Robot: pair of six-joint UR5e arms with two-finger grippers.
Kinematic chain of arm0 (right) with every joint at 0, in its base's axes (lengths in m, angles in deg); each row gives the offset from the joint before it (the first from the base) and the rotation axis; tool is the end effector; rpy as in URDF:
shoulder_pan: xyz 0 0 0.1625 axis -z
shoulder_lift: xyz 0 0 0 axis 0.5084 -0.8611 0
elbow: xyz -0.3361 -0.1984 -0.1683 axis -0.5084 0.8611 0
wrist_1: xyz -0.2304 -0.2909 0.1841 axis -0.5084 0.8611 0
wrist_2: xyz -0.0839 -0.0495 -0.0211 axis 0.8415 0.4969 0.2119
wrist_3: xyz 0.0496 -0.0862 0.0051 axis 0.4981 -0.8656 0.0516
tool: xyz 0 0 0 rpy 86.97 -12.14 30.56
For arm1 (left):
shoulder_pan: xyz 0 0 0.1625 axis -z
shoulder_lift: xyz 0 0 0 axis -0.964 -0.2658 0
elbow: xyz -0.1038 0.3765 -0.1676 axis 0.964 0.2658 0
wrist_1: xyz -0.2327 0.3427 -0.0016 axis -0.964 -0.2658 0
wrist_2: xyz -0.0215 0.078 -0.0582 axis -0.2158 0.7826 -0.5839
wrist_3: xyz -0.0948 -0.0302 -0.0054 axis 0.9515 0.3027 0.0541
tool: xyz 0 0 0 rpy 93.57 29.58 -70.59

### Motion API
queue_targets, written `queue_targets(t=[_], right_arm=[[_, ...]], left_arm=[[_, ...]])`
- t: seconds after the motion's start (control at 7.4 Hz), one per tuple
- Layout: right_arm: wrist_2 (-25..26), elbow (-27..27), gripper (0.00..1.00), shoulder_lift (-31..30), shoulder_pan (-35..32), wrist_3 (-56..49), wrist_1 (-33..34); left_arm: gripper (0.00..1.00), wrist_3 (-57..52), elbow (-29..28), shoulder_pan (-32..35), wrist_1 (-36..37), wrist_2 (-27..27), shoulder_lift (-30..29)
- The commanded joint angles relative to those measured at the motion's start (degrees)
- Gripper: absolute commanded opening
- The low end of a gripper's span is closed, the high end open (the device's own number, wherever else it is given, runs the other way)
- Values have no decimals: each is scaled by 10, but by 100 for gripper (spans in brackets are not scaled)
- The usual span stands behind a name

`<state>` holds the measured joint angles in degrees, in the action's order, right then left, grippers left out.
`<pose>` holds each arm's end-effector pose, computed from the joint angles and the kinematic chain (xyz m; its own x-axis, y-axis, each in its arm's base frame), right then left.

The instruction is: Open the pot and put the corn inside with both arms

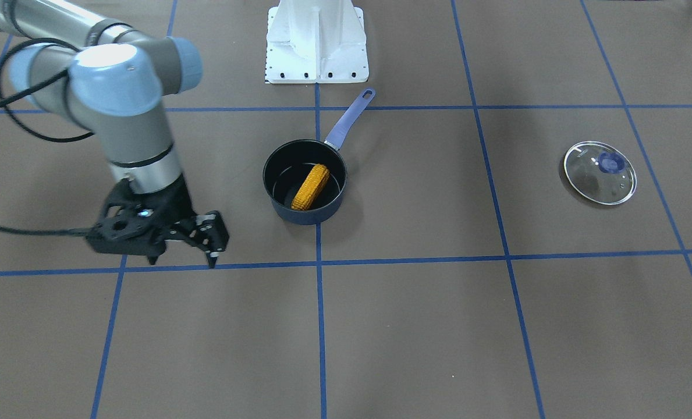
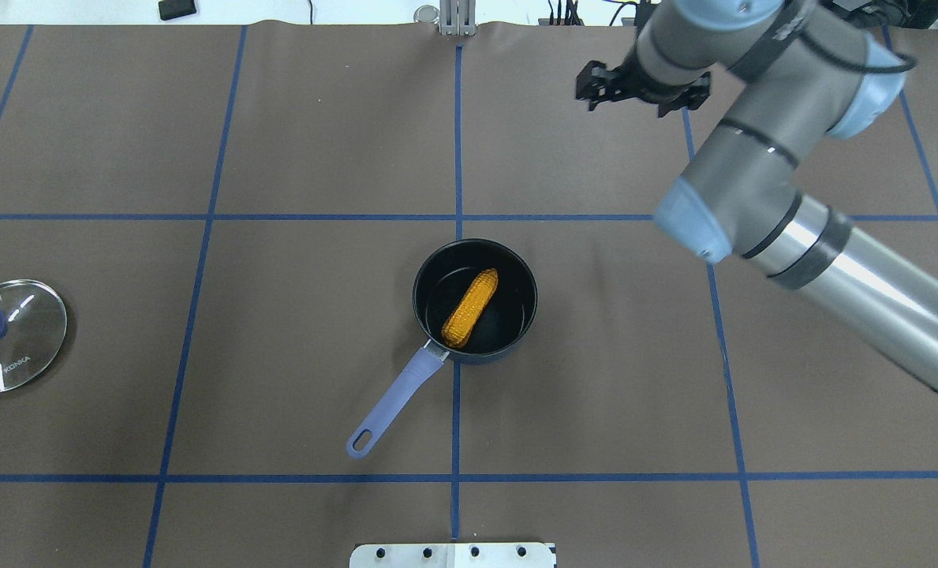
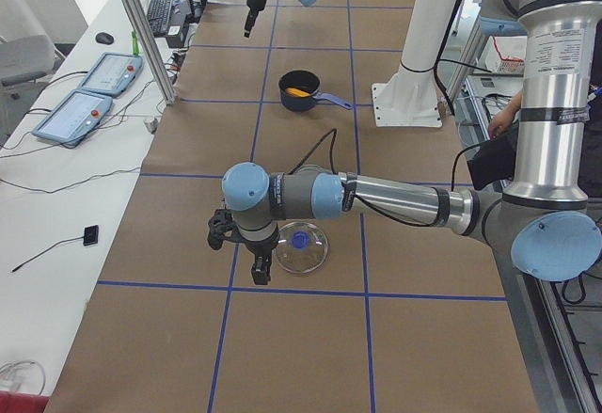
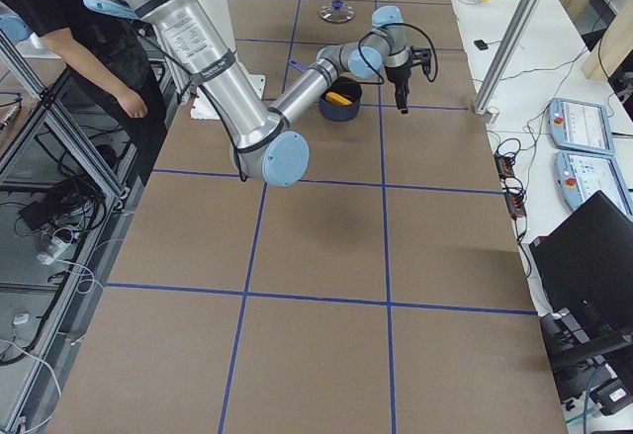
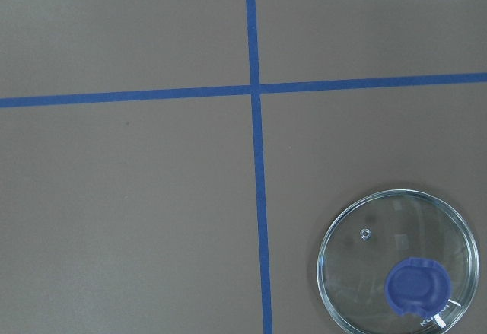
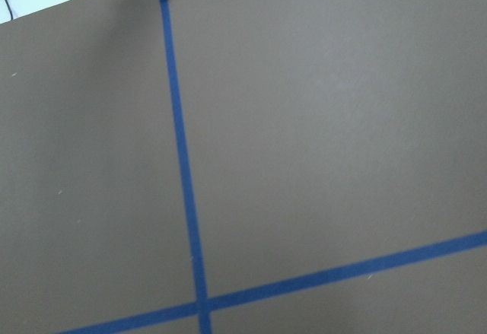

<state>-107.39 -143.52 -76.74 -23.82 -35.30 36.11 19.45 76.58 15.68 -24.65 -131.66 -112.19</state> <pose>-0.3250 -0.6229 0.2586 0.7089 0.0575 0.7029 -0.2612 0.9472 0.1859 -0.0644 -0.4767 0.6030 0.6986 0.0576 -0.7132 -0.0581 0.9980 0.0238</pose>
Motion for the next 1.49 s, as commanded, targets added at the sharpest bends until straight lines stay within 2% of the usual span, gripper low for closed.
queue_targets(t=[0.0, 0.27, 0.54, 0.81, 0.95, 1.08, 1.35], right_arm=[[-118, -1, 100, -93, -144, -260, 15], [-145, -5, 100, -191, -215, -406, 8], [-160, -10, 100, -278, -271, -531, 8], [-169, -25, 100, -369, -308, -546, -26], [-196, -24, 100, -407, -323, -547, -58], [-212, -20, 100, -423, -325, -547, -65], [-212, -20, 100, -426, -327, -547, -67]], left_arm=[[98, -2, -2, 0, -33, 0, 0], [98, -1, -5, 0, -67, 3, 8], [98, 2, -2, 0, -149, 3, 44], [98, 1, -4, 0, -153, 4, 50], [98, 1, -4, 0, -152, 3, 50], [98, 1, -5, 0, -152, 4, 51], [98, 1, -7, 0, -151, 4, 52]])
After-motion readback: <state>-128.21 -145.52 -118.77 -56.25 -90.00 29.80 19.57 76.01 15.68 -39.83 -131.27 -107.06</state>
